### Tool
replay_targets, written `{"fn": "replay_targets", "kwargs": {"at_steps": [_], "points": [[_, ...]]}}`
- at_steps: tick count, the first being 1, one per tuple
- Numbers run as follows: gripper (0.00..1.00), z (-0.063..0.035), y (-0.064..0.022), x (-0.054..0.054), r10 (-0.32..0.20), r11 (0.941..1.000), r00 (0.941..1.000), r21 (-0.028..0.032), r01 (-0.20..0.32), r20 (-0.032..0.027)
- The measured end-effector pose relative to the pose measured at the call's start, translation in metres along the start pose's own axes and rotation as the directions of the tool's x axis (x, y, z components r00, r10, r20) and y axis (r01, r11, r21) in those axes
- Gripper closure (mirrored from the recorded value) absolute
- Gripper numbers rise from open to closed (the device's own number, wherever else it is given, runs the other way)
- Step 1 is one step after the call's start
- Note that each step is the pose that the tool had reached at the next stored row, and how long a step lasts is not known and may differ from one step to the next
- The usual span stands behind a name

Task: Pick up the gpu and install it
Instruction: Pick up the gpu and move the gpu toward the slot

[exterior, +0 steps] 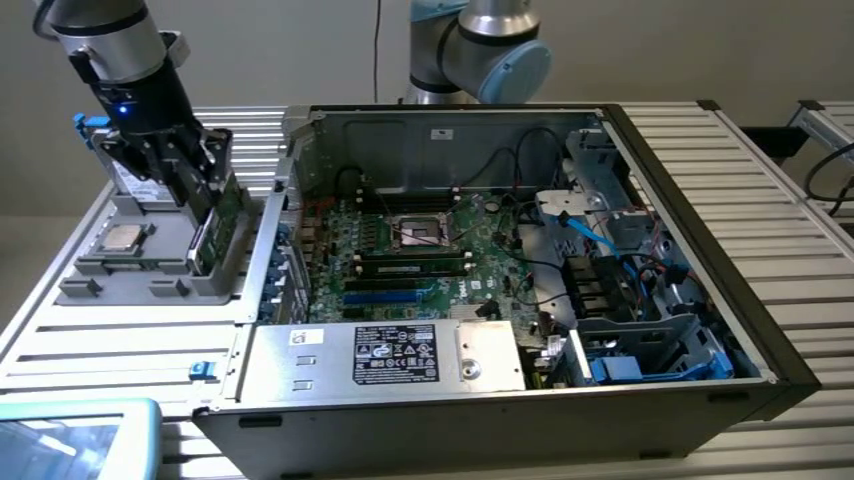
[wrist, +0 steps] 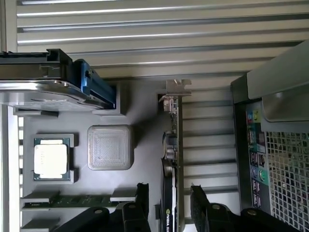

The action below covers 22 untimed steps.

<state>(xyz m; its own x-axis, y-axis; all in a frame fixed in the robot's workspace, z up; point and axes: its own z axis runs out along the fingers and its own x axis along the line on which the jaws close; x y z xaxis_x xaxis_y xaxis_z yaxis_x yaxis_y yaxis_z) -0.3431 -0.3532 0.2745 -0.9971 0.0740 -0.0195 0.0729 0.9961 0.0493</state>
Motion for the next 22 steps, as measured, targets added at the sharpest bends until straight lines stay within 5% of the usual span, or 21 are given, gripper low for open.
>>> {"fn": "replay_targets", "kwargs": {"at_steps": [14,22], "points": [[0.52,0.0297,-0.002,0.001,0.001,1.0,1.0,-0.0001,-0.001,0.0],[0.52,0.0313,-0.0023,-0.005,0.001,1.0,1.0,0.0,-0.001,-0.0004]]}}
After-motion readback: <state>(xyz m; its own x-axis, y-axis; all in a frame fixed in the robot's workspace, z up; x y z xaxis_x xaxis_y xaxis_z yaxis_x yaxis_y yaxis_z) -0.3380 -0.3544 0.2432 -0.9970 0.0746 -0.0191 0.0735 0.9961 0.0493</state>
